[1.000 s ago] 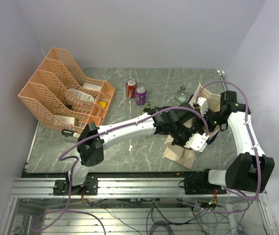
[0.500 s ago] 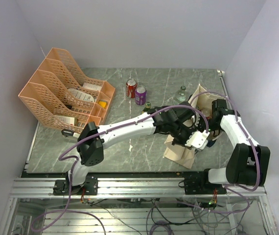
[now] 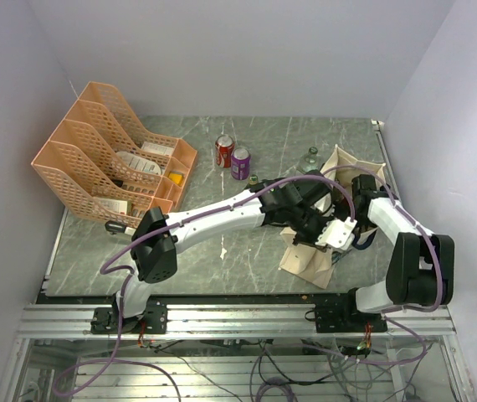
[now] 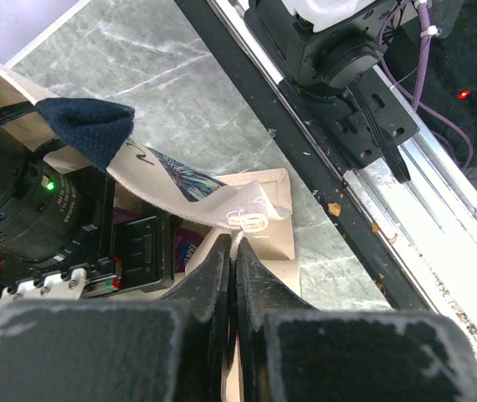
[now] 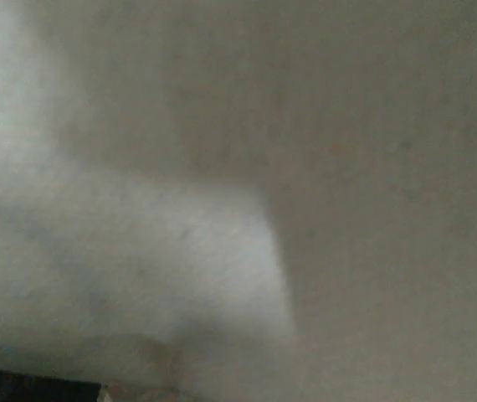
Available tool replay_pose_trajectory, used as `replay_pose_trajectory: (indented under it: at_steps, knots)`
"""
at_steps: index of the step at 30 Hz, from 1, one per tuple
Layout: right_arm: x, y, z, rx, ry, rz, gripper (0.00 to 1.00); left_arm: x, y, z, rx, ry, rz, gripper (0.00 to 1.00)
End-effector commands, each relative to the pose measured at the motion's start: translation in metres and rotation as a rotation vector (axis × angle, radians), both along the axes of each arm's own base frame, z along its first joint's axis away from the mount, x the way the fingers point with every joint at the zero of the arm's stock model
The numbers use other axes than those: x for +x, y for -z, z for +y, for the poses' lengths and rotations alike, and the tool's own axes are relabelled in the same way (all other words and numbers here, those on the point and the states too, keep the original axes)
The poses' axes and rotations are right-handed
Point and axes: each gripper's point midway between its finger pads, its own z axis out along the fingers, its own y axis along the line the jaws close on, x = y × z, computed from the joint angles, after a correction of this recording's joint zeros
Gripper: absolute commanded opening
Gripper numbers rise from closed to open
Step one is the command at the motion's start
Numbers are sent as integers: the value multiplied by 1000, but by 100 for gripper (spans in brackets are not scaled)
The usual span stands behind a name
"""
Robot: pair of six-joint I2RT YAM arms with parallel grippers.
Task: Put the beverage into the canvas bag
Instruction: Pick up the drink from the canvas bag.
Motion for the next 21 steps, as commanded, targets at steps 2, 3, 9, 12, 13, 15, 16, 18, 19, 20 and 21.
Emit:
replay_pose_trajectory:
  at_steps: [2,3,9,12,13,15,16,18,19,20,21]
  knots:
    - [-6,30,6,-40,-66,43,100,6,8,4,28,-21,20,9]
    - [-6,33,6,-44,-70,50,100,5,9,4,29,-22,20,9]
    - [-14,46,3,-75,-98,88,97,6,9,4,28,-24,17,9]
    - [-19,50,3,-83,-108,95,93,6,10,4,30,-25,16,9]
    - [-20,51,2,-88,-109,96,92,6,10,4,29,-24,15,9]
    - [-23,53,2,-93,-108,101,85,7,10,4,31,-25,13,9]
    - [-24,52,2,-92,-107,104,81,7,10,4,30,-24,12,9]
    - [-24,47,3,-83,-97,100,70,7,10,4,30,-25,10,9]
    - [-24,44,4,-77,-93,91,65,7,10,4,30,-25,12,9]
    - [-23,39,5,-72,-90,80,60,7,10,4,30,-26,13,9]
    - [-22,35,7,-65,-86,70,56,7,11,4,30,-25,14,9]
